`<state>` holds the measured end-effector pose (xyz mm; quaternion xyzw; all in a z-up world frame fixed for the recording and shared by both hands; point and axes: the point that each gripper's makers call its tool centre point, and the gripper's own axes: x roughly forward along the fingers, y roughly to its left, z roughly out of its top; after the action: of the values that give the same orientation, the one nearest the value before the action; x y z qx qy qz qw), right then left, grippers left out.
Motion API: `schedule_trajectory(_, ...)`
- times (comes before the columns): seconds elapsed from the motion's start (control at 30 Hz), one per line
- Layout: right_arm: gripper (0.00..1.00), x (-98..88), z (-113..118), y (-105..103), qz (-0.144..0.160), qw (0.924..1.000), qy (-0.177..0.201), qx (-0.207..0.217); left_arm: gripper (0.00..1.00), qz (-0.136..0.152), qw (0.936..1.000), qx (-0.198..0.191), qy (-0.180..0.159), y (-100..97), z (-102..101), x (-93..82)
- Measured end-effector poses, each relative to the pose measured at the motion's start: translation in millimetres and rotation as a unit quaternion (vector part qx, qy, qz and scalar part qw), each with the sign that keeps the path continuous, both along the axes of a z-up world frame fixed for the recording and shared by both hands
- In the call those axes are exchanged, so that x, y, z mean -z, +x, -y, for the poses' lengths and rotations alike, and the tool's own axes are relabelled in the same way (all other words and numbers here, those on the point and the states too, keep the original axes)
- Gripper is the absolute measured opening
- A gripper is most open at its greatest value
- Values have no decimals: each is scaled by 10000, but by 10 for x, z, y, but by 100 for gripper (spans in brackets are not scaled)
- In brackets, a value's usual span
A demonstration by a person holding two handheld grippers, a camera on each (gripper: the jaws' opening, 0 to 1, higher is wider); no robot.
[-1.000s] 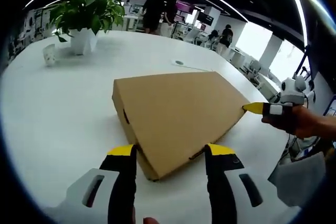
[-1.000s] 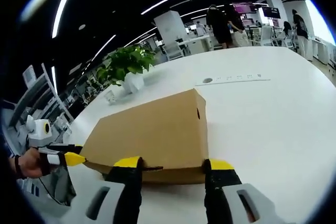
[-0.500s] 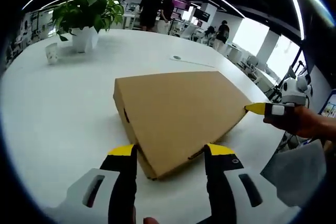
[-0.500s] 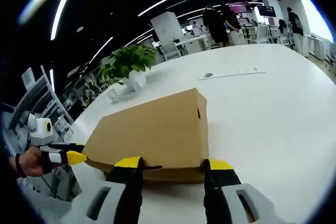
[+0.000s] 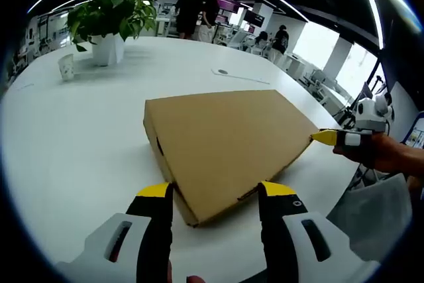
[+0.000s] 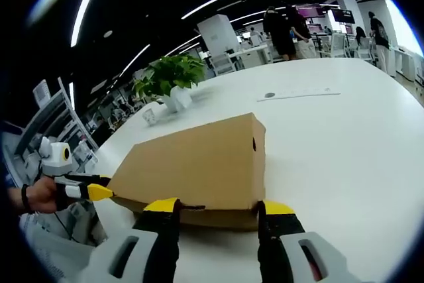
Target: Operate the shoe box by opening the lid, removing the specified soft item, and placing it in the target area until the item is outside and the box remains undamaged.
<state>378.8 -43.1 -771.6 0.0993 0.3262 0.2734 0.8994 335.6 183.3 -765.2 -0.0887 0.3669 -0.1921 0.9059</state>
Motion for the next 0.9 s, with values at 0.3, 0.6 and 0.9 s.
schedule_trajectory(0.3, 45, -19, -3, -79, 428, 9967, -449, -519, 51, 164, 9982, 483, 304, -65, 6, 12)
schedule_trajectory(0.6, 29, 6, 86, -50, 572, 9937, -908, -311, 43, 128, 9982, 448, 390, -41, -65, 81)
schedule_trajectory(0.9, 28, -68, 105, -42, 609, 9942, -845, -271, 41, 207, 9983, 380, 387, -47, -67, 44)
